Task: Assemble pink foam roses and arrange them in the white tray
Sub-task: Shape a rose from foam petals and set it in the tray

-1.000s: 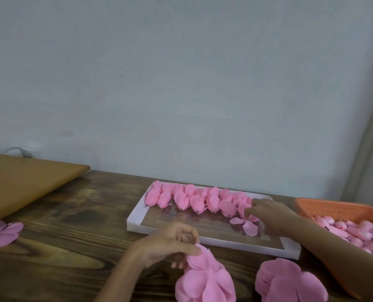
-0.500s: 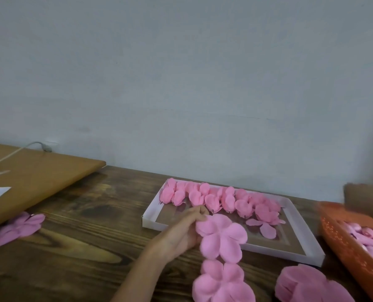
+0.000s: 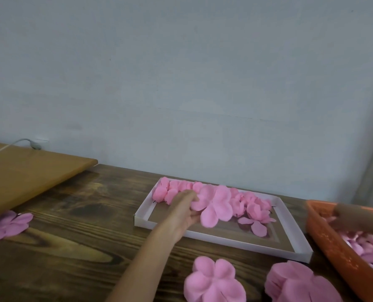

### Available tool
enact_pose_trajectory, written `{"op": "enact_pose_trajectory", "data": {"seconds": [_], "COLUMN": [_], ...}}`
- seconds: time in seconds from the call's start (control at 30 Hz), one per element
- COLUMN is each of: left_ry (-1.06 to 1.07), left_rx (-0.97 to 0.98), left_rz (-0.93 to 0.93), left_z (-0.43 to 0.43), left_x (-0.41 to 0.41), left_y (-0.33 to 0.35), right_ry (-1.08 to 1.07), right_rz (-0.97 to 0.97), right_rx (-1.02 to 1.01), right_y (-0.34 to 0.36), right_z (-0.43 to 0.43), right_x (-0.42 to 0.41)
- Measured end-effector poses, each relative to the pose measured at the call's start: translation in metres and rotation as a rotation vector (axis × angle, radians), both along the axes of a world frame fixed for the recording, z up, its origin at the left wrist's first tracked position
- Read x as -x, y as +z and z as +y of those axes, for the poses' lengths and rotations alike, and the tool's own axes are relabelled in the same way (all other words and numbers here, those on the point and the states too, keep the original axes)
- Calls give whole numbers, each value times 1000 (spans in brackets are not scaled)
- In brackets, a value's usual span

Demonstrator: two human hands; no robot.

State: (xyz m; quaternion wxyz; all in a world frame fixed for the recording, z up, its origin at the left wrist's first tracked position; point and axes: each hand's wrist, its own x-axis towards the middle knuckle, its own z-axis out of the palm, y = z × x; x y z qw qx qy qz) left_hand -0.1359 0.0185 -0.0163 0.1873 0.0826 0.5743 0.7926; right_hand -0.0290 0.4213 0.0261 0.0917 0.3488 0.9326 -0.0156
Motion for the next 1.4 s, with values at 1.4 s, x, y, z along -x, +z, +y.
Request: {"op": "enact_pose_trajectory", "data": {"seconds": [1.4], "left_ry": [-432], "left_rx": [848], "left_rz": [794], "left_z": [-43], "left_x": [-63], "left_y": [0], "right_ry": [-71], "right_rz": [90], "right_rx": [-60], "right_y": [2], "right_z": [36], "right_x": [-17]}}
